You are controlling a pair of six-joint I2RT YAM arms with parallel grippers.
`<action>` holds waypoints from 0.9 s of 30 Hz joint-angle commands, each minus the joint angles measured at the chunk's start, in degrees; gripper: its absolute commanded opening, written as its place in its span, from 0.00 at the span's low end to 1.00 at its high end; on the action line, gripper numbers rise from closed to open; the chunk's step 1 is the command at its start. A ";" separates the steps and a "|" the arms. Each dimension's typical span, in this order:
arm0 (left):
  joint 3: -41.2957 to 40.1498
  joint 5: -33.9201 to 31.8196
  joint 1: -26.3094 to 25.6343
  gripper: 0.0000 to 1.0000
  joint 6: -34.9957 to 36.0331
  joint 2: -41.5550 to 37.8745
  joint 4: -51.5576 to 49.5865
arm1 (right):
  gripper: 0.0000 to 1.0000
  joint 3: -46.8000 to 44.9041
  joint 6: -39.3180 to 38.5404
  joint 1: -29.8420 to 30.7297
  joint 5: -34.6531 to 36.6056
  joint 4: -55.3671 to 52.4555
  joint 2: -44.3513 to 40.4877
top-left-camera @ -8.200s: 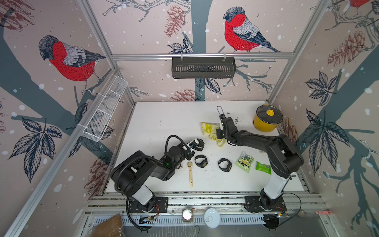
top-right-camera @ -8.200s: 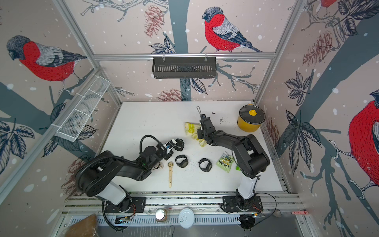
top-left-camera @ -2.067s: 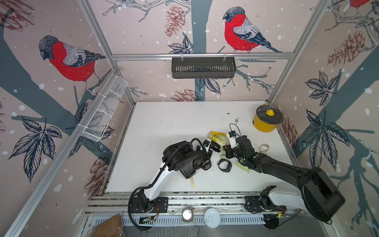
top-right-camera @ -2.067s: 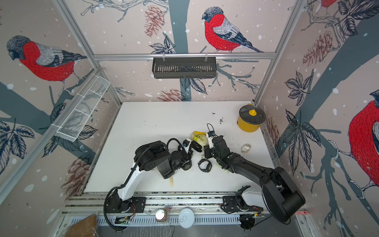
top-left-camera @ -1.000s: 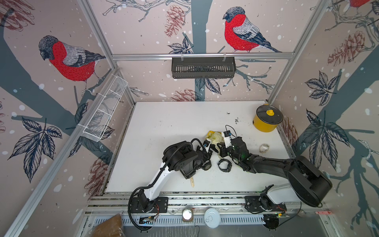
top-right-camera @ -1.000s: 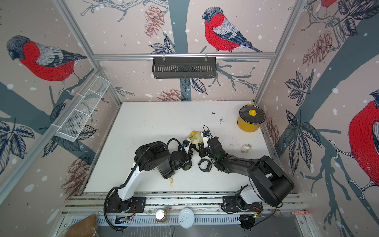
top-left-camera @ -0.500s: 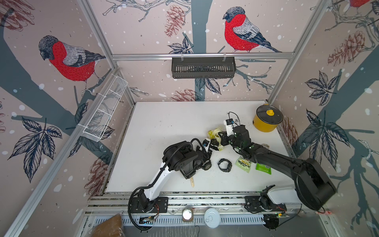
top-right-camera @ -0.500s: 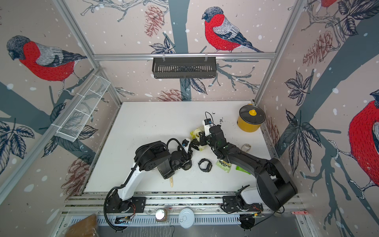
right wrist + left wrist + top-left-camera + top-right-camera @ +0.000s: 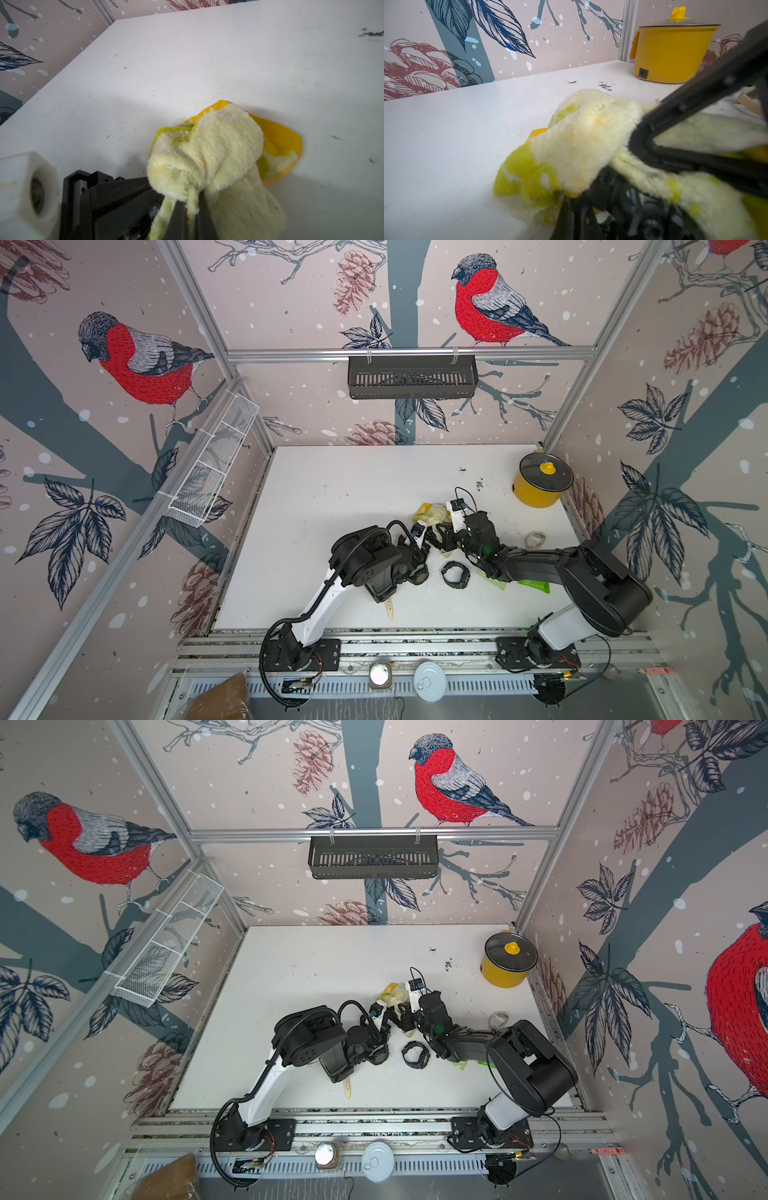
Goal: Wipe the watch dial
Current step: Wipe the dirt from the watch dial.
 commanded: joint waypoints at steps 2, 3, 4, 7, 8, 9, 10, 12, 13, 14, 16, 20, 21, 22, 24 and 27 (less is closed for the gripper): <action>-1.19 -3.38 0.02 0.00 0.95 2.63 9.36 | 0.02 -0.83 2.35 -1.91 -0.65 -13.55 -0.93; -1.20 -3.39 0.01 0.00 0.94 2.54 9.29 | 0.02 0.40 2.93 -2.16 -0.77 -14.20 -0.36; -1.22 -3.39 0.01 0.00 0.92 2.51 9.24 | 0.02 2.06 4.18 -2.14 -0.69 -14.65 0.67; -1.33 -3.08 0.06 0.00 1.04 2.44 9.23 | 0.03 6.82 9.38 -1.30 0.50 -12.41 4.22; -1.20 -3.03 0.02 0.00 1.04 2.25 8.72 | 0.02 8.35 11.75 -0.81 1.10 -11.10 5.60; -1.06 -2.92 0.04 0.00 1.02 1.94 7.88 | 0.02 9.63 13.60 -0.55 1.45 -9.70 6.81; -0.87 -2.75 0.11 0.00 0.97 1.50 6.47 | 0.02 11.00 15.48 -0.13 1.93 -8.31 7.83; -0.32 -2.26 0.42 0.00 0.40 0.38 3.32 | 0.03 13.96 17.06 0.83 2.58 -7.04 9.83; -0.19 -1.95 0.46 0.00 0.33 -0.09 1.86 | 0.02 15.85 17.29 1.44 3.24 -8.24 10.54; -0.01 -1.77 0.55 0.00 0.30 -0.34 0.96 | 0.02 17.79 17.11 2.14 4.19 -10.02 10.93; 0.02 -1.83 0.55 0.00 0.29 -0.34 0.96 | 0.03 20.74 16.22 3.37 5.79 -14.04 10.42; -0.27 -3.26 0.55 0.00 -0.88 0.67 3.87 | 0.03 25.56 11.27 3.51 8.36 -23.19 8.12; -0.37 -3.46 0.50 0.00 -1.07 0.97 4.74 | 0.03 26.74 9.89 2.89 8.54 -25.00 7.70; -0.56 -3.29 0.46 0.00 -1.00 1.21 5.40 | 0.03 27.97 8.84 2.02 8.10 -26.21 7.62; -0.69 -2.55 0.46 0.00 0.01 1.31 5.79 | 0.04 30.24 6.69 1.11 7.18 -26.39 8.36; -0.56 -3.20 0.46 0.00 -0.66 1.26 5.53 | 0.04 34.21 4.52 1.00 6.69 -26.35 12.35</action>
